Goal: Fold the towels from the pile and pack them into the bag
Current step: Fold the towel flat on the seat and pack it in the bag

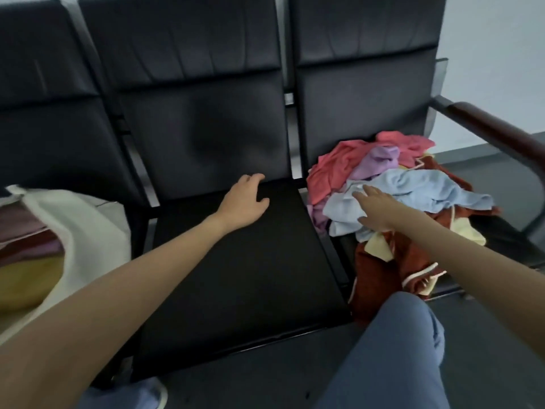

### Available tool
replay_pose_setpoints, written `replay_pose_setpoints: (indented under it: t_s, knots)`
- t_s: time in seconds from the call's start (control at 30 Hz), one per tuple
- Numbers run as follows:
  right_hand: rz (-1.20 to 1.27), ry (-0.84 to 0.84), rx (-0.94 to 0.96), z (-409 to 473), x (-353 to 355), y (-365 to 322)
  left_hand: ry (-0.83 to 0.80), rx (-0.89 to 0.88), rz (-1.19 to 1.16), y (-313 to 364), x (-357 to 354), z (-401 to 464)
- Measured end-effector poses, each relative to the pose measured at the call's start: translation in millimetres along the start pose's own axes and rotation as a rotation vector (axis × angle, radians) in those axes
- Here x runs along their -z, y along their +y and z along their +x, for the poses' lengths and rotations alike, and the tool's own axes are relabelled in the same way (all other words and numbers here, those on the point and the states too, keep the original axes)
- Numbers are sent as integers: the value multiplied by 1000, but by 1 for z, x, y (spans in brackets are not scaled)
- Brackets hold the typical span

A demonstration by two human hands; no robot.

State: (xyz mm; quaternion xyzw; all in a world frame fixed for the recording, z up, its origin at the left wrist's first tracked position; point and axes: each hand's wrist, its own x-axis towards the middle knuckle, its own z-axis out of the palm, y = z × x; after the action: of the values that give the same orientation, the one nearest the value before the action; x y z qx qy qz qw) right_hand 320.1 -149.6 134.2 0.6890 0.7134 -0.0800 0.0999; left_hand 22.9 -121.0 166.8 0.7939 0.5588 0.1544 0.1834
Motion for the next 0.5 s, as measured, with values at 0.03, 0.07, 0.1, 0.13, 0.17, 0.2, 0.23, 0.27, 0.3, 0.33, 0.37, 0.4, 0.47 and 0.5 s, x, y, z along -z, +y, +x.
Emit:
replay_pose_setpoints:
  t_s: [0.03,0.07,0.1,0.13,0.17,0.2,0.23,0.27,0.3,0.33,0.37,0.4,0.47,0.5]
  knots:
    - [27,-7,-43,-3,-5,14,-19,-18,-7,10,-11,8]
    - [71,-4,-86,-6,-10,28,-41,-33,-16,20,-23,16]
    - [128,11,-130,-9,-16,45,-70,-50,-29,33,-38,26]
    - [187,43,-170,-10,-22,60,-100,-64,-44,45,-52,37]
    - [241,84,-205,-10,-29,73,-134,-81,-53,57,-66,46]
    - [294,123,-238,-11,-35,84,-165,-105,-55,68,-80,55]
    - [342,153,-266,-10,-40,94,-200,-131,-50,79,-94,64]
    - [381,172,-283,-9,-45,101,-235,-154,-41,89,-107,74]
    - [413,184,-288,-7,-50,107,-268,-174,-33,99,-119,83]
    - [445,191,-289,-4,-55,112,-293,-195,-23,108,-131,92]
    - [479,197,-290,-1,-61,116,-302,-223,-11,118,-142,101]
    - [511,213,-286,2,-66,120,-307,-247,2,126,-153,111]
    - [551,262,-258,9,-77,127,-307,-287,24,141,-170,127]
    - [550,290,-236,13,-82,131,-299,-302,24,146,-178,135]
